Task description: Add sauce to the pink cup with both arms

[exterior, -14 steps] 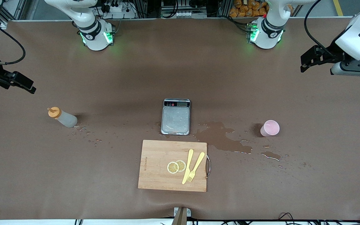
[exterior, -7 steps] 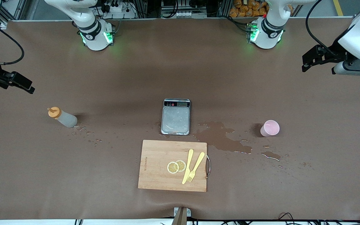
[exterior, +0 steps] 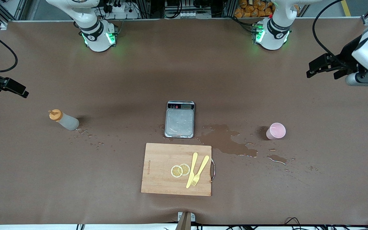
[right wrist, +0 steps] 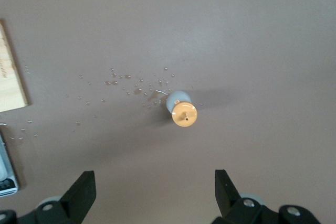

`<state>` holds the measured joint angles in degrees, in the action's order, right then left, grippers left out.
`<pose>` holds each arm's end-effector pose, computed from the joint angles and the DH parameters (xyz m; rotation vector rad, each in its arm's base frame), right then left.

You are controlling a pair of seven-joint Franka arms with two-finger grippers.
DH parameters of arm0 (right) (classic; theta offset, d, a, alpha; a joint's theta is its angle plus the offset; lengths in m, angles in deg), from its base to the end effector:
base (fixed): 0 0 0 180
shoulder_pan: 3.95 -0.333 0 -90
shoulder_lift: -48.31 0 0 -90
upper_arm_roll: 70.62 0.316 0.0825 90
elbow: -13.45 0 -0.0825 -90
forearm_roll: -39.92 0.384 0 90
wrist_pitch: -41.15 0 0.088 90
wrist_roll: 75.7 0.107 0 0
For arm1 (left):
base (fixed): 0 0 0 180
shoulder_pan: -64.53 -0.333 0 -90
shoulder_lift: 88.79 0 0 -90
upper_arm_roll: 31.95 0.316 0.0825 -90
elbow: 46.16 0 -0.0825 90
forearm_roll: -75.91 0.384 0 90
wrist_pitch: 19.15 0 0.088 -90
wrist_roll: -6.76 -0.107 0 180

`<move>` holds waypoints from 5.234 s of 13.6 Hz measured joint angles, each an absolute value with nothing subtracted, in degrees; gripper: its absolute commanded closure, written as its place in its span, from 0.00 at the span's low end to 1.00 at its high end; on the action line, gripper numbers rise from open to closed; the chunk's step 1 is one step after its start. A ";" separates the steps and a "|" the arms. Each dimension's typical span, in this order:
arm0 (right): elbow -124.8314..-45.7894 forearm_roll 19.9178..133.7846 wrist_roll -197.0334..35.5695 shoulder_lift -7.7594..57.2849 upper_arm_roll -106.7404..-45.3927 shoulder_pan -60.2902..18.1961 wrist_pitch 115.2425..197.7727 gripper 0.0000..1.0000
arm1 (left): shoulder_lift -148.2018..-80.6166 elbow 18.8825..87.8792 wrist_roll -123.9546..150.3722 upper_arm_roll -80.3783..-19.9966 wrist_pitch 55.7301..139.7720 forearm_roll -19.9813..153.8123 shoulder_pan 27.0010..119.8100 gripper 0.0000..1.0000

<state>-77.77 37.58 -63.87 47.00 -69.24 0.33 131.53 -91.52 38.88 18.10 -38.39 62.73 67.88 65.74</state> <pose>0.5600 -0.0329 0.6024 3.0727 -0.3955 -0.0531 0.5475 -0.0886 0.6280 3.0087 0.0776 -0.1883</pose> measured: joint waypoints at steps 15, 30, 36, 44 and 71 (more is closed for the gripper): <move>-78.19 48.32 -55.00 41.86 -69.62 15.51 124.95 0.00 | -104.05 55.08 21.31 -39.27 85.55 68.21 61.67 0.00; -78.78 79.41 -43.93 17.54 -69.75 34.10 120.79 0.00 | -111.44 65.89 19.32 -39.87 110.33 73.53 60.28 0.00; -78.42 86.49 -43.93 6.83 -69.55 36.28 119.06 0.00 | -113.50 66.07 19.30 -40.01 113.01 73.54 60.44 0.00; -75.36 87.12 -44.73 0.02 -69.06 36.26 120.30 0.00 | -115.43 66.13 19.30 -40.05 114.91 73.54 60.75 0.00; -75.11 87.23 -45.69 -3.60 -68.21 30.46 125.03 0.21 | -111.60 63.36 19.92 -41.67 115.98 73.62 61.66 1.00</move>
